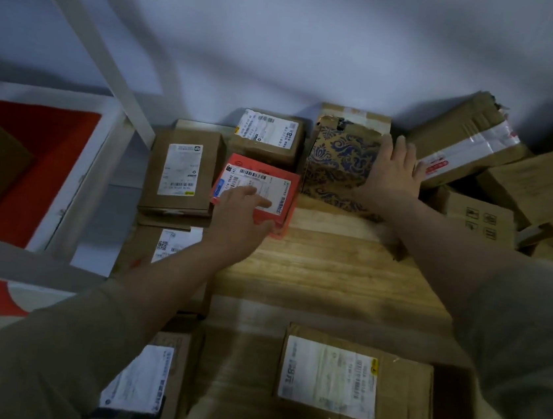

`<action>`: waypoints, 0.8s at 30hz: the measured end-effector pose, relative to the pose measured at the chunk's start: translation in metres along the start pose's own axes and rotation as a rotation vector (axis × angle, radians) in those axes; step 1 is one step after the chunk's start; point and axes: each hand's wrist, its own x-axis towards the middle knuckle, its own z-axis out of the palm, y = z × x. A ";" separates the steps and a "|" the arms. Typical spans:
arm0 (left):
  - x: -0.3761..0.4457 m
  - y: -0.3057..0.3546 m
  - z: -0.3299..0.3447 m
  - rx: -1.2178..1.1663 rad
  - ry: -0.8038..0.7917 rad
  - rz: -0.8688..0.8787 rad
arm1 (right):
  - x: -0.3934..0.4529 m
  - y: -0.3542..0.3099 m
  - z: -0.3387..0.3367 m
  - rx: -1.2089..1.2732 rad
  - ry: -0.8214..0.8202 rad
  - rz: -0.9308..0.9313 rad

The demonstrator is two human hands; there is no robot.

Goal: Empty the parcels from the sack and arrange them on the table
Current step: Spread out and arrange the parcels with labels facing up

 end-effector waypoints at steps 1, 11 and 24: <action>0.001 0.000 0.001 -0.020 -0.017 0.002 | 0.002 0.000 0.003 -0.038 -0.006 -0.005; 0.005 0.014 -0.010 -0.275 -0.227 -0.113 | -0.032 0.013 0.007 -0.158 0.247 -0.094; -0.025 0.071 -0.050 -1.001 -0.337 -0.456 | -0.129 0.067 -0.008 0.007 0.552 -0.790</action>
